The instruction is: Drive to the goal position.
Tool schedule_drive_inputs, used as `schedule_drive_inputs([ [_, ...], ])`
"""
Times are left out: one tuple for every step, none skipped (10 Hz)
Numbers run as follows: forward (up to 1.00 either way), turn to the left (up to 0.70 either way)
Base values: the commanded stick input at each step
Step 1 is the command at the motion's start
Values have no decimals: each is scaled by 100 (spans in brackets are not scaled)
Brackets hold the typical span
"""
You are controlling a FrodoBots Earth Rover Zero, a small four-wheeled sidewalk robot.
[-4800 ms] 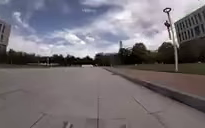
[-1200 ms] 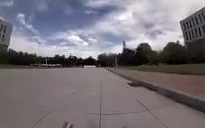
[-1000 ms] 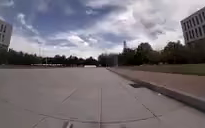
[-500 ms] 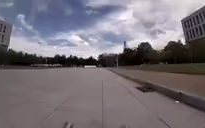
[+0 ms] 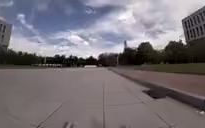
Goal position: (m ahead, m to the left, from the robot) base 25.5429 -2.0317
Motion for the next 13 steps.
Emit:
schedule_drive_inputs([
  [100, 3],
  [100, 3],
  [100, 3],
  [100, 3],
  [100, 3],
  [100, 3],
  [100, 3],
  [100, 3],
  [100, 3],
  [100, 3],
  [100, 3],
  [100, 3],
  [100, 3],
])
